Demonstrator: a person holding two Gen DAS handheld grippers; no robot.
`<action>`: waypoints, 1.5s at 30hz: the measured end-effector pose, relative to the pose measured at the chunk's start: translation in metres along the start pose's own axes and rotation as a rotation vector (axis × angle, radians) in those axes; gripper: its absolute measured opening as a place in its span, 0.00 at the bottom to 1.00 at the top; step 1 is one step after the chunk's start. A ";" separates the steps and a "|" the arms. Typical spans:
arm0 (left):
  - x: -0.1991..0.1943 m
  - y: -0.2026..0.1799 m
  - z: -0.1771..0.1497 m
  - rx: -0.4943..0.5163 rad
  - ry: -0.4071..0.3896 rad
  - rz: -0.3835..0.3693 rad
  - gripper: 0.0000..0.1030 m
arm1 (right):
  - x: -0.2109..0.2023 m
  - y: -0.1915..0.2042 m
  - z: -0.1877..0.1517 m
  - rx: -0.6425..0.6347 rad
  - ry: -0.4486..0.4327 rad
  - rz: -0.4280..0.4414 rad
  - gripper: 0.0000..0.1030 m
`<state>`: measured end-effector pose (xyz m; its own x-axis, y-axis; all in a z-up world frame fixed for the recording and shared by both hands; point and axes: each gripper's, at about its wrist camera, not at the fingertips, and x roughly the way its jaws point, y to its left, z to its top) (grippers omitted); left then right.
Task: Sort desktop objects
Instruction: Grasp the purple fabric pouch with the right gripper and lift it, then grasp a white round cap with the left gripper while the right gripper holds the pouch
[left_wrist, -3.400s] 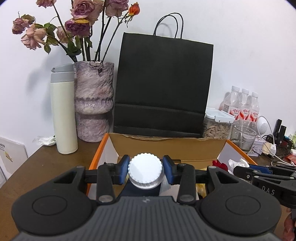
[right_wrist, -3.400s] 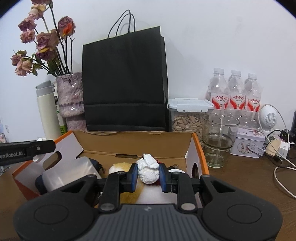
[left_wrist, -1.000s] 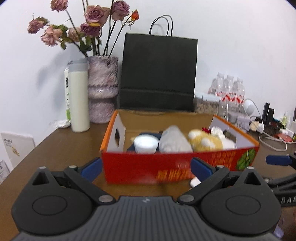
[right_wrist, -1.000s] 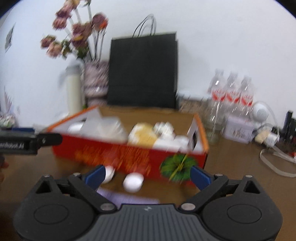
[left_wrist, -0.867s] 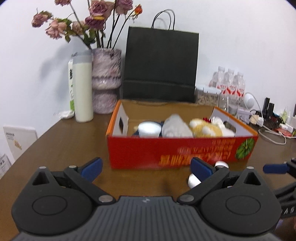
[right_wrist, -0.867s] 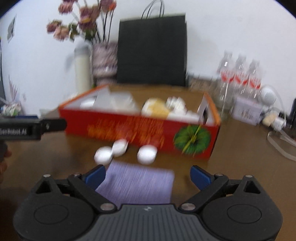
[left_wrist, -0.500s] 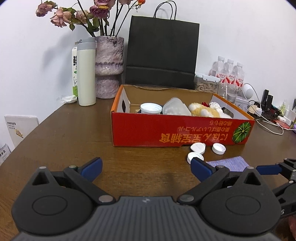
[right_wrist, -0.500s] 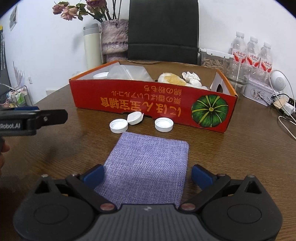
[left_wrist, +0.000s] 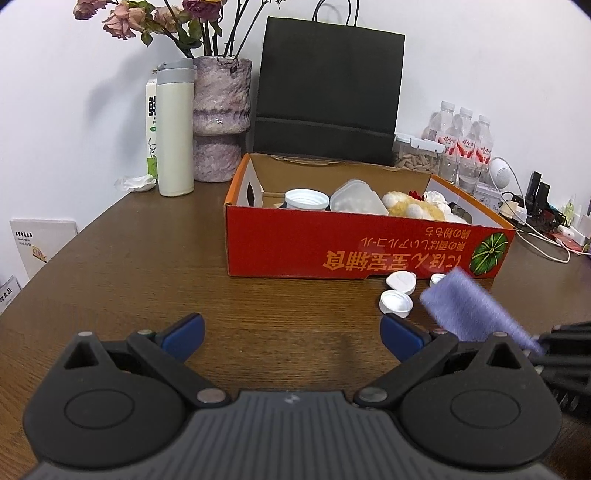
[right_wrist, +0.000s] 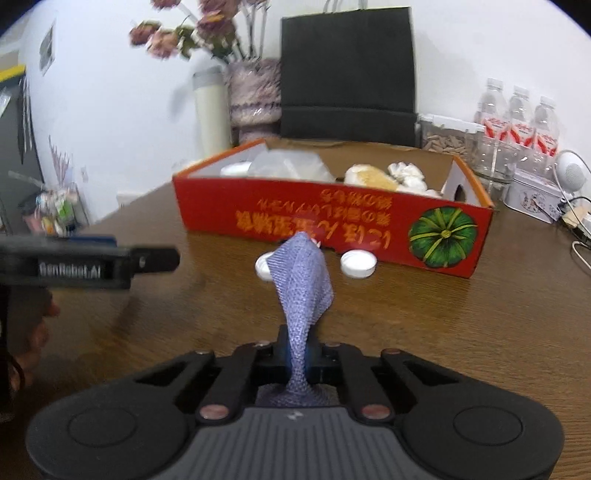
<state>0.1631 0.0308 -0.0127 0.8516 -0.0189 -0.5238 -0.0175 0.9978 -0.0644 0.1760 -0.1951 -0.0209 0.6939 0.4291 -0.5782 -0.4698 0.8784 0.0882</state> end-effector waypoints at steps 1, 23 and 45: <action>0.001 -0.001 0.000 0.003 0.002 -0.001 1.00 | -0.005 -0.004 0.003 0.015 -0.027 -0.006 0.04; 0.068 -0.076 0.018 0.089 0.089 0.003 0.96 | -0.019 -0.076 0.009 0.037 -0.164 -0.155 0.04; 0.046 -0.084 0.021 0.144 0.043 -0.090 0.28 | -0.024 -0.062 0.005 0.010 -0.190 -0.153 0.05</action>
<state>0.2153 -0.0530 -0.0135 0.8234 -0.1084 -0.5570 0.1356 0.9907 0.0076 0.1911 -0.2584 -0.0079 0.8472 0.3215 -0.4229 -0.3462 0.9380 0.0195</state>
